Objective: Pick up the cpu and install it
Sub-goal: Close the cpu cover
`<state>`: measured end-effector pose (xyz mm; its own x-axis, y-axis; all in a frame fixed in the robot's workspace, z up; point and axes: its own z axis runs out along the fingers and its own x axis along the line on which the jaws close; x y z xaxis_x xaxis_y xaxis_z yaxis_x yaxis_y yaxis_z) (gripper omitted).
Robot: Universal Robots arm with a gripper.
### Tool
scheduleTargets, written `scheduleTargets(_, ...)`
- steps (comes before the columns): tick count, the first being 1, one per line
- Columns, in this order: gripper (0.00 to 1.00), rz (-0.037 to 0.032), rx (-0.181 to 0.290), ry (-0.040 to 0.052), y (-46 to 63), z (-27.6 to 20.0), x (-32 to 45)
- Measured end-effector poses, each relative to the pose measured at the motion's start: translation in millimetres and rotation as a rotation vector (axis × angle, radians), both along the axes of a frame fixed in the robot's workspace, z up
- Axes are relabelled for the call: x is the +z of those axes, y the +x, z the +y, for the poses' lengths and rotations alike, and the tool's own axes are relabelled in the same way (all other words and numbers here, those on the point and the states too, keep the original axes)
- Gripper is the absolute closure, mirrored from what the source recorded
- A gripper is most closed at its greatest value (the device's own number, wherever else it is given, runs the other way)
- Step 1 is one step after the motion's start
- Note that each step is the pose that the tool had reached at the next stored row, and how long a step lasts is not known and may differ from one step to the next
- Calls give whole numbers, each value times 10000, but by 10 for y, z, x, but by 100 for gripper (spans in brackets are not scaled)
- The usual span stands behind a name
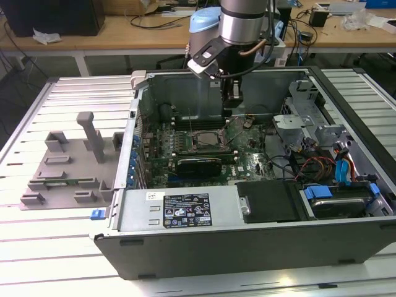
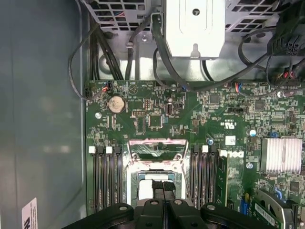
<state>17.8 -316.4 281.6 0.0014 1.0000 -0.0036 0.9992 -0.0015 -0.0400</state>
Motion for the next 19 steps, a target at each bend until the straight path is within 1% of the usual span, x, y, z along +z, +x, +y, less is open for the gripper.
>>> scheduleTargets(2,89,-34,1,1,44,0,-2)
scheduleTargets(13,89,-35,23,0,295,0,-4)
scheduleTargets(15,89,-35,33,0,349,0,-5)
scheduleTargets(17,89,-35,51,1,438,0,-6)
scheduleTargets(19,89,-35,62,3,497,0,-12)
